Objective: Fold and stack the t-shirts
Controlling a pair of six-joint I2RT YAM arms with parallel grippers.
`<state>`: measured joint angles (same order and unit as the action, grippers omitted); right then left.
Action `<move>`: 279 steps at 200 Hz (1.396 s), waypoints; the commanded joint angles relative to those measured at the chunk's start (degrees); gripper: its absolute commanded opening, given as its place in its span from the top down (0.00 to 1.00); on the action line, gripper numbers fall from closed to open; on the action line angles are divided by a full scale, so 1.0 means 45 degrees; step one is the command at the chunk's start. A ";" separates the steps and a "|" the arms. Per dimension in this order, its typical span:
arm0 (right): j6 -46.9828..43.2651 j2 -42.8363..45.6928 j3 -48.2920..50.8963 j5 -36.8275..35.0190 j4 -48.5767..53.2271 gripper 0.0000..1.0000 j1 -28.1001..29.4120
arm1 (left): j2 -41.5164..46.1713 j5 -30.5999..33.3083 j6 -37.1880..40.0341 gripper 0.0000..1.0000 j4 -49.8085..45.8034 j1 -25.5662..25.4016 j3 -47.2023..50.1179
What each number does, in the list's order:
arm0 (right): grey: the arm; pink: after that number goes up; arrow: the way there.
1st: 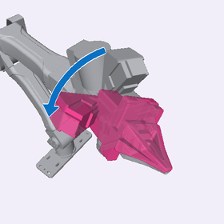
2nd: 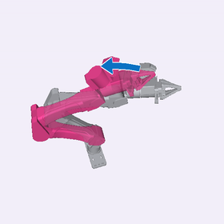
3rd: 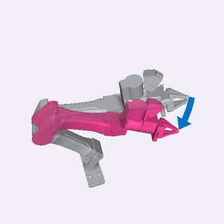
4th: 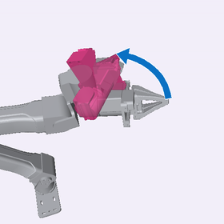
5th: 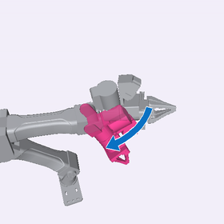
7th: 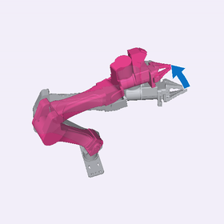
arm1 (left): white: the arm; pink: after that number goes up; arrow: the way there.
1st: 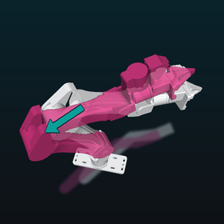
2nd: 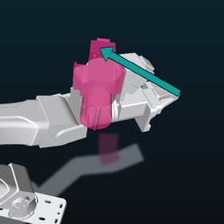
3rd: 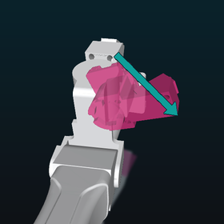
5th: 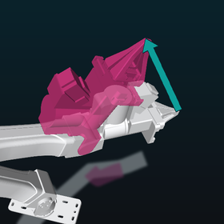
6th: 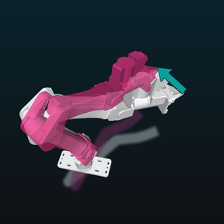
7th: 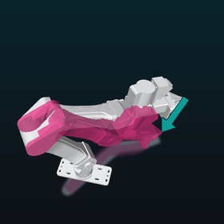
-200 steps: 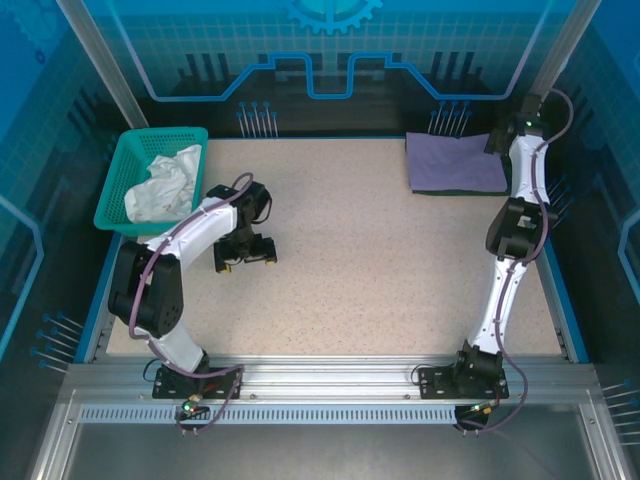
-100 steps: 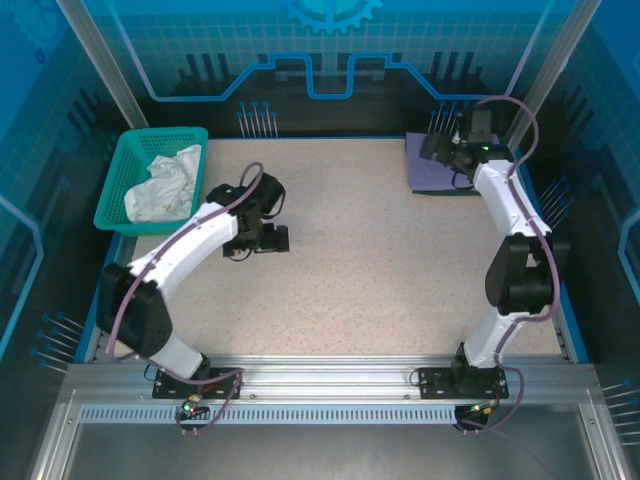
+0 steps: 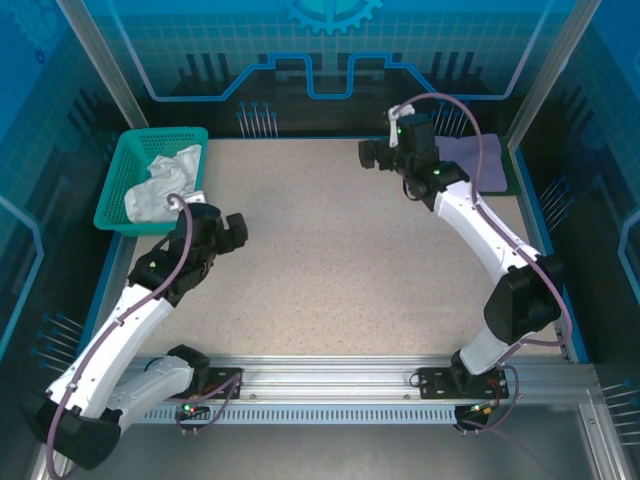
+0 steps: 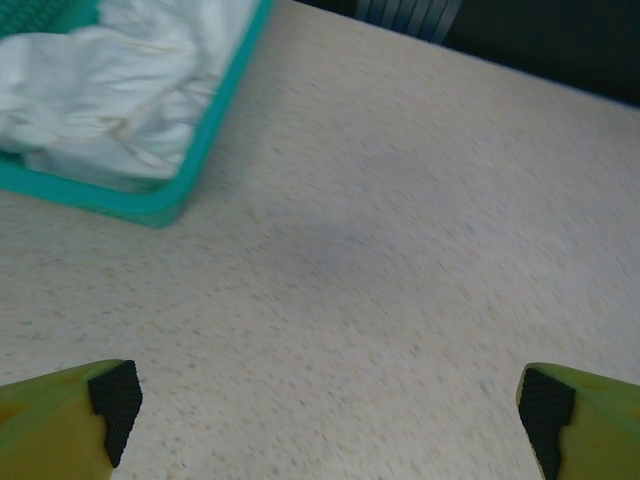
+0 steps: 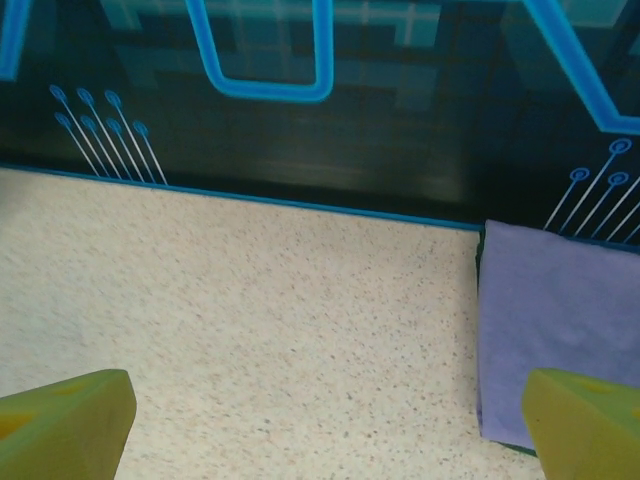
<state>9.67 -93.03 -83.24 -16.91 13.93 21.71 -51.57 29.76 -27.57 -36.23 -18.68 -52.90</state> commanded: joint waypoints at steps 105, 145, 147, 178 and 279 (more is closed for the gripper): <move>-0.1408 0.4360 1.1093 0.1854 -0.5364 0.00 -0.3545 | -0.2865 -0.0644 0.5066 0.01 0.9608 0.3701 0.5592; -0.1724 0.3049 1.1509 0.2772 -0.8135 0.00 -0.4040 | -0.5199 -0.0987 0.4515 0.01 1.3444 0.3667 0.5992; -0.1750 0.2933 1.1438 0.2796 -0.8277 0.00 -0.4038 | -0.5375 -0.1027 0.4586 0.01 1.3632 0.3654 0.5955; -0.2116 0.1144 1.0199 0.2655 -0.8135 0.00 -0.4078 | -0.7670 -0.1625 0.5181 0.01 1.5759 0.3655 0.5001; -0.2425 0.1534 1.3083 0.2879 -1.2823 0.00 -0.3883 | -0.8322 -0.4215 0.6183 0.01 1.9987 0.3633 0.6968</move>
<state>-0.97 -85.84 -23.57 -4.19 -40.03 4.47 -88.99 14.41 -0.01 50.37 -3.70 -19.31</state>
